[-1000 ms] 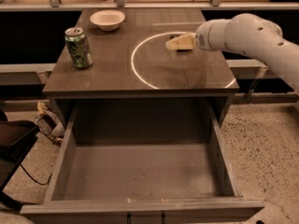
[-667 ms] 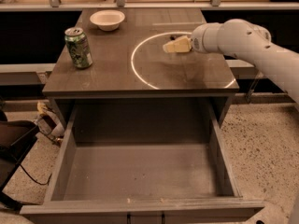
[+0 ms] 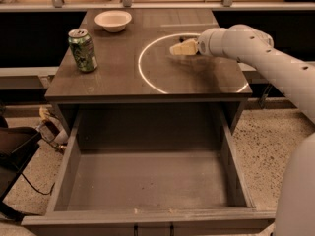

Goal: Place rxbar chocolate into top drawer

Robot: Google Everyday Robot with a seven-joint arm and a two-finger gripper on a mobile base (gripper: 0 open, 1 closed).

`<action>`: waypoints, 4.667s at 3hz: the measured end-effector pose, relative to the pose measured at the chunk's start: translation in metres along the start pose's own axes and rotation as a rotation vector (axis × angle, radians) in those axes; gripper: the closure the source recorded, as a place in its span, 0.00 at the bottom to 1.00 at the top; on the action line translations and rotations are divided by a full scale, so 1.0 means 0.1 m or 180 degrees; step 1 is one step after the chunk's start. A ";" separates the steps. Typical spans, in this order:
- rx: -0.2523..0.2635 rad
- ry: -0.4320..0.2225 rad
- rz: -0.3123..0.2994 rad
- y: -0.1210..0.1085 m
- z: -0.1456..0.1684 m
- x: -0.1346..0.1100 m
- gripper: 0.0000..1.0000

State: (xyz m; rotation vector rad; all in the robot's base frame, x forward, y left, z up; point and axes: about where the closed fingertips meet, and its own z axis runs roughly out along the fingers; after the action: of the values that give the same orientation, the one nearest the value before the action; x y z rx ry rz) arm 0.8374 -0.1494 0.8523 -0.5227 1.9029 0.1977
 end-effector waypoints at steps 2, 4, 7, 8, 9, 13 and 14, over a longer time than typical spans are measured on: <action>-0.0003 0.0057 0.0294 -0.08 0.33 0.17 0.00; -0.0062 0.0034 0.0498 -0.12 0.33 0.22 0.39; -0.0063 0.0035 0.0498 -0.13 0.29 0.11 1.00; -0.0063 0.0035 0.0498 -0.13 0.29 0.11 1.00; -0.0073 0.0036 0.0485 -0.16 0.24 0.00 1.00; -0.0141 0.0044 0.0231 -0.35 -1.41 -0.46 1.00; -0.0105 0.0007 0.0125 -0.15 -1.86 -0.33 1.00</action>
Offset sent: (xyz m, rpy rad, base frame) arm 0.0336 -0.0039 -0.0356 0.0944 0.0690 -0.0573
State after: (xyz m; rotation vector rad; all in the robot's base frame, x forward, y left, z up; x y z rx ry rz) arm 0.6979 -0.2240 0.9562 -0.5081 1.9159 0.2545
